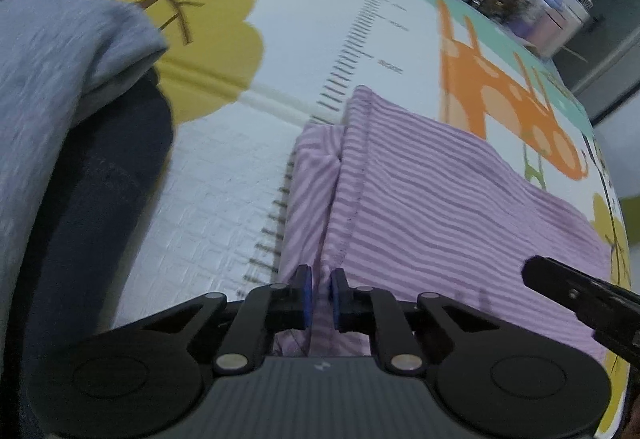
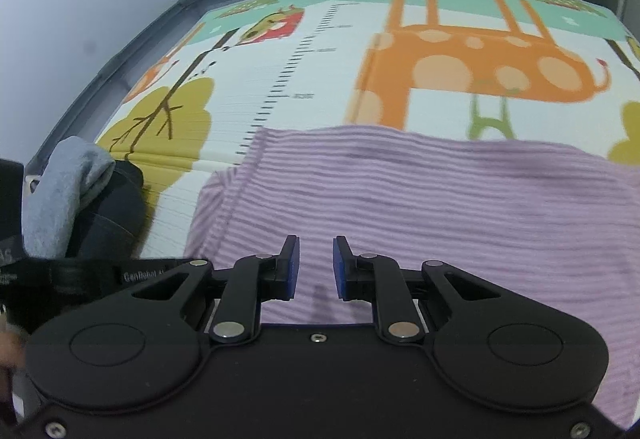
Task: Fold clothes
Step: 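Move both open tools over the folded shirt toward its side edge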
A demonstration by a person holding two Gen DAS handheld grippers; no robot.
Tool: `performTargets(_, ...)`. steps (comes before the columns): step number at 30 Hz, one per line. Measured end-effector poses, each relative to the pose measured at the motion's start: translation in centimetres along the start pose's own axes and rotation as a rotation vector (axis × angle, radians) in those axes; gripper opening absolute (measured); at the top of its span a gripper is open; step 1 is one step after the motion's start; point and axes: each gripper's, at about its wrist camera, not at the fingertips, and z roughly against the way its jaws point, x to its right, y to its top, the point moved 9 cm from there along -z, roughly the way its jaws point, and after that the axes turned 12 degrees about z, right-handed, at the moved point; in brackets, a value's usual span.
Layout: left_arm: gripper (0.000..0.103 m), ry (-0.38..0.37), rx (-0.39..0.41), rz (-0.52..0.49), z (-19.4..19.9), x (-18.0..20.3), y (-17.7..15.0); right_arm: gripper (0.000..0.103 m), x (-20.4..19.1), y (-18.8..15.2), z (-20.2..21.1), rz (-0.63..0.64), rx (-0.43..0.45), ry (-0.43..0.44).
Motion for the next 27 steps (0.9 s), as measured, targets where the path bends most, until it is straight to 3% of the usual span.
performTargets(5, 0.014, -0.016, -0.009, 0.039, -0.3, -0.6, 0.1, 0.017, -1.1, 1.2, -2.5, 0.038, -0.019, 0.011)
performTargets(14, 0.015, -0.029, -0.017, 0.039, -0.6, -0.8, 0.3, 0.017, -1.3, -1.1, -7.5, 0.069, -0.145, -0.025)
performTargets(18, 0.015, -0.029, -0.026, 0.035, -0.6, -0.8, 0.4, 0.016, -0.9, -1.5, -7.9, 0.079, -0.129, -0.024)
performTargets(27, 0.019, 0.009, -0.006, -0.019, 0.1, -0.3, 0.3, 0.009, 4.3, -1.6, -6.9, -0.087, -0.101, -0.094)
